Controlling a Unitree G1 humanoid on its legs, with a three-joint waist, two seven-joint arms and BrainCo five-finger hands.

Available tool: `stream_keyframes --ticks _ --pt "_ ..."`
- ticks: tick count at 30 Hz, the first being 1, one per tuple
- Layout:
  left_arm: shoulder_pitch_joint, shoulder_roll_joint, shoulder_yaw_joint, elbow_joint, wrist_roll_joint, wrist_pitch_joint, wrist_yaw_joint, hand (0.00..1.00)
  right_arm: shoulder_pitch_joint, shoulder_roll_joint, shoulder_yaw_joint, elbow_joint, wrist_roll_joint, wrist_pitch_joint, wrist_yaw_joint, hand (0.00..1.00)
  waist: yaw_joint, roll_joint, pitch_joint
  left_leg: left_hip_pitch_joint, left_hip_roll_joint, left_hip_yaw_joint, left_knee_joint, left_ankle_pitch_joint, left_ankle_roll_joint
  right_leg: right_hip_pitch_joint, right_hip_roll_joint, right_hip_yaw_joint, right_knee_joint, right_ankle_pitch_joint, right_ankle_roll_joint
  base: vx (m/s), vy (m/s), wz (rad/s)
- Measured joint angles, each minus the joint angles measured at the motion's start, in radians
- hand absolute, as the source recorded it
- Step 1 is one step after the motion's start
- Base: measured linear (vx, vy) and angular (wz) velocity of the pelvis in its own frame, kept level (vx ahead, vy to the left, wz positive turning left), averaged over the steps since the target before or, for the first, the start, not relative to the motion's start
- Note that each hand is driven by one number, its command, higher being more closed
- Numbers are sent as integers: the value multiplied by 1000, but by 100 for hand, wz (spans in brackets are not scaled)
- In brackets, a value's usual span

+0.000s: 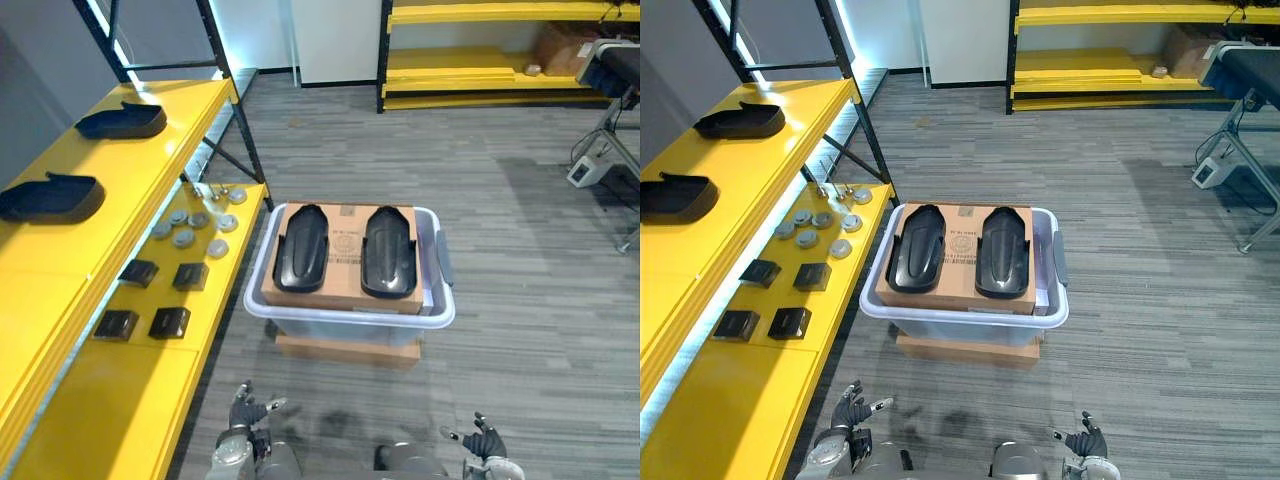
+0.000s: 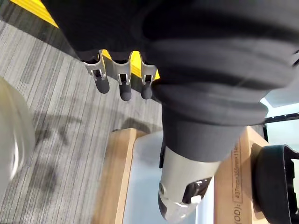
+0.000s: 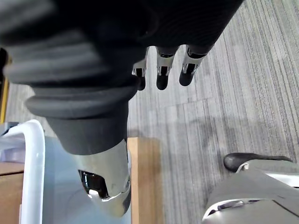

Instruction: Walk over and take plastic housings, then place them on the shelf

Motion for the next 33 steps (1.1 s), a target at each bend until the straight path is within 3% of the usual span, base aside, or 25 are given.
stream_keyframes --ticks 2,4,12,16,22,25,28,33 --pt "-7 22 0 -1 0 -2 -1 0 18 19 0 6 26 3 0 0 -2 -48 -12 43 -38 24 -68 6 9 15 -41 20 -25 1 25 204 137 -15" --pt "-5 37 -1 -2 0 -1 -2 0 20 23 -15 3 43 2 -1 0 0 -64 -20 62 -63 47 -114 17 24 12 -66 35 -31 -4 36 132 100 -22" --pt "18 85 -4 -31 3 0 -21 0 29 20 -130 -110 116 -12 -21 0 -13 -44 -37 115 -100 107 -218 22 31 -14 -89 90 -52 -15 57 85 34 -23" --pt "34 89 -4 -75 9 -2 -33 0 85 6 -202 -429 110 -14 -56 0 -32 -52 -47 140 -96 110 -249 23 29 -2 -82 98 -56 -14 57 104 -17 -3" --pt "68 97 -10 -83 39 -2 -41 0 80 -17 -244 -770 36 -26 -89 0 -31 -79 -89 143 -88 112 -265 23 29 -6 -74 112 -56 -14 57 83 -25 -4" --pt "85 98 -11 -86 40 -4 -41 0 38 -23 -227 -827 -6 -30 -105 0 -30 -78 -89 143 -89 110 -266 23 29 -7 -75 111 -56 -11 59 16 -3 2" --pt "96 98 -15 -86 40 -5 -41 0 -32 -75 -121 -834 -66 -36 -104 0 -26 -75 -91 120 -91 99 -266 24 29 -25 -76 103 -57 -7 63 -15 -2 6" --pt "96 99 -27 -87 39 -14 -41 0 -160 -121 -4 -707 -105 -33 -106 0 -19 -65 -91 77 -96 45 -272 55 34 -39 -77 45 -60 9 61 -38 -16 33"
